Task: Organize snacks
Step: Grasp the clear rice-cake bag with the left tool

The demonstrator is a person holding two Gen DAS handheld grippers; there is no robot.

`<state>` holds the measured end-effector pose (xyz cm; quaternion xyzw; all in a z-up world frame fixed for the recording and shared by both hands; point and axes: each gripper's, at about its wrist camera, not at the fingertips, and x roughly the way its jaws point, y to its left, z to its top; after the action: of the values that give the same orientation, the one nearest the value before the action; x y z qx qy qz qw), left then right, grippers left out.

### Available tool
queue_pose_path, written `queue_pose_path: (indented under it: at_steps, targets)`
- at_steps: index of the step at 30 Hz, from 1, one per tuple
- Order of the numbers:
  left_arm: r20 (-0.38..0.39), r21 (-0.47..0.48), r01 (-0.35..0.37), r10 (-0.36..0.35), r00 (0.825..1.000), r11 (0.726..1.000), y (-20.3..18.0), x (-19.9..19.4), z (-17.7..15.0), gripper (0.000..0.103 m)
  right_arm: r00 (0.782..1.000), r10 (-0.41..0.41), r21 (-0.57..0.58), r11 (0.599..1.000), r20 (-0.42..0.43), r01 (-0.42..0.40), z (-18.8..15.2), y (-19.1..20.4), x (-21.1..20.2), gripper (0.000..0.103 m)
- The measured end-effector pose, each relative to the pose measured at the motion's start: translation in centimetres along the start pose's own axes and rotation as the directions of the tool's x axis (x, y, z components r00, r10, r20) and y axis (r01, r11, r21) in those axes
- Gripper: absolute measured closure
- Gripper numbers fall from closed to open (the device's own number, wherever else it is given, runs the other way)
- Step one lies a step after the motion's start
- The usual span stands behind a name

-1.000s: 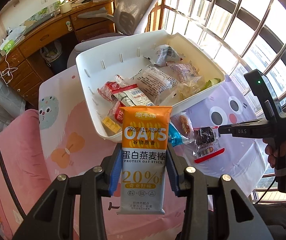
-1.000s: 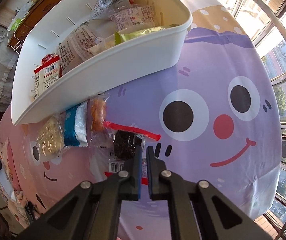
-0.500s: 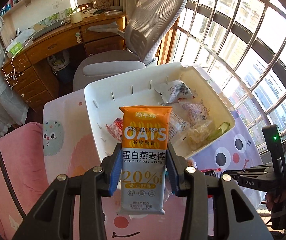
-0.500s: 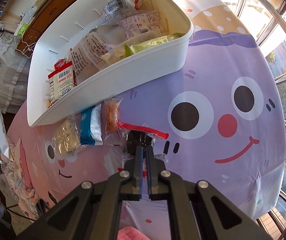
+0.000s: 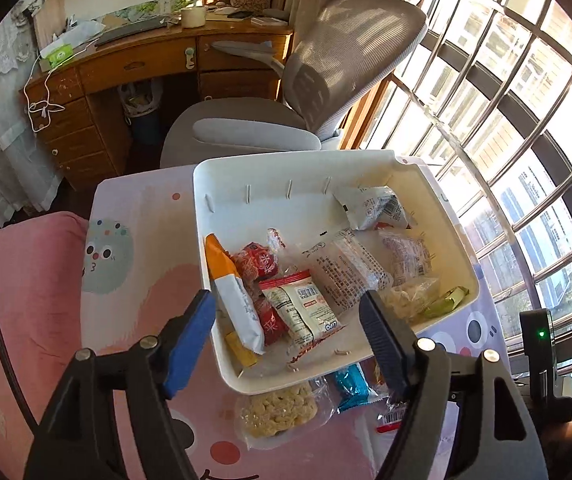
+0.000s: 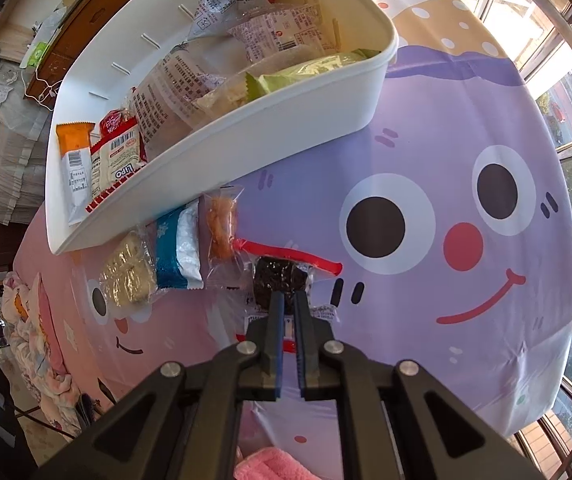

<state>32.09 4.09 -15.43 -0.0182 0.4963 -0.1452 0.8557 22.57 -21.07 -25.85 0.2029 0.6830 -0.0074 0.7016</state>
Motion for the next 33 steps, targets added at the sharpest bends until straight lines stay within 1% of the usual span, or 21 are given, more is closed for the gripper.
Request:
queue_pose_path:
  at_steps: [1, 2, 3, 4, 6, 7, 9, 11, 13, 15, 19, 22, 24, 27, 31, 33]
  targets:
    - [-0.008, -0.025, -0.004, 0.004, 1.000, 1.000, 0.5, -0.1, -0.3, 0.029, 1.000, 0.001, 0.003, 1.000, -0.002, -0.001, -0.1, 0.0, 0.0, 0.091]
    - [-0.021, -0.052, -0.008, 0.007, 1.000, 0.999, 1.0, -0.2, -0.7, 0.028, 1.000, 0.004, 0.004, 1.000, -0.005, -0.004, -0.1, 0.1, 0.1, 0.086]
    - [-0.036, -0.081, -0.002, -0.001, 0.999, 0.997, 1.5, -0.3, -1.0, 0.026, 1.000, 0.006, 0.007, 1.000, -0.008, -0.006, -0.2, 0.1, 0.1, 0.082]
    - [-0.047, -0.109, 0.003, -0.008, 0.999, 0.994, 2.0, -0.5, -1.5, 0.025, 1.000, 0.006, 0.011, 1.000, -0.009, -0.006, -0.3, 0.1, 0.1, 0.080]
    - [-0.063, -0.163, -0.005, -0.006, 0.998, 0.987, 3.0, -0.8, -2.5, 0.022, 1.000, 0.010, 0.023, 1.000, -0.010, -0.009, -0.5, 0.2, 0.1, 0.074]
    - [-0.073, -0.187, -0.010, -0.004, 0.997, 0.982, 3.4, -0.9, -3.0, 0.022, 1.000, 0.012, 0.030, 0.999, -0.011, -0.012, -0.6, 0.2, 0.1, 0.072]
    - [-0.092, -0.233, -0.017, -0.005, 0.996, 0.972, 4.1, -0.9, -4.2, 0.019, 1.000, 0.015, 0.047, 0.999, -0.015, -0.015, -0.9, 0.2, 0.2, 0.063]
    - [-0.111, -0.265, -0.028, -0.002, 0.994, 0.964, 4.5, -0.7, -5.3, 0.016, 0.999, 0.024, 0.069, 0.997, -0.025, -0.023, -1.2, 0.1, 0.5, 0.056]
    - [-0.130, -0.288, -0.037, 0.000, 0.992, 0.957, 4.4, -0.4, -6.4, 0.014, 0.999, 0.036, 0.093, 0.995, -0.031, -0.033, -1.5, 0.0, 0.8, 0.053]
    - [-0.151, -0.309, -0.042, -0.005, 0.988, 0.950, 4.0, 0.3, -7.6, 0.010, 0.999, 0.037, 0.120, 0.992, -0.029, -0.033, -1.9, -0.1, 1.1, 0.046]
    - [-0.189, -0.334, -0.040, -0.025, 0.982, 0.942, 2.8, 2.0, -9.5, 0.010, 0.999, 0.037, 0.188, 0.982, -0.002, -0.036, -2.5, -0.6, 1.5, 0.043]
    - [-0.218, -0.344, -0.049, -0.029, 0.976, 0.938, 2.1, 3.5, -10.4, 0.009, 0.999, 0.019, 0.201, 0.979, 0.029, -0.025, -2.8, -0.9, 1.7, 0.043]
    - [-0.243, -0.336, -0.071, -0.014, 0.970, 0.939, 1.8, 4.5, -10.9, 0.007, 0.999, 0.003, 0.205, 0.979, 0.051, -0.013, -2.8, -0.9, 1.7, 0.043]
    - [-0.278, -0.329, -0.108, 0.013, 0.960, 0.938, 1.6, 6.1, -11.5, 0.006, 0.997, -0.031, 0.202, 0.979, 0.068, 0.017, -3.2, -0.9, 1.9, 0.043]
    - [-0.322, -0.343, -0.149, 0.033, 0.946, 0.927, 1.7, 7.9, -12.3, 0.006, 0.994, -0.078, 0.195, 0.979, 0.072, 0.063, -3.5, -0.5, 2.6, 0.043]
    - [-0.334, -0.348, -0.165, 0.042, 0.942, 0.923, 1.7, 8.6, -12.5, 0.006, 0.992, -0.105, 0.185, 0.979, 0.072, 0.090, -3.6, -0.5, 2.9, 0.043]
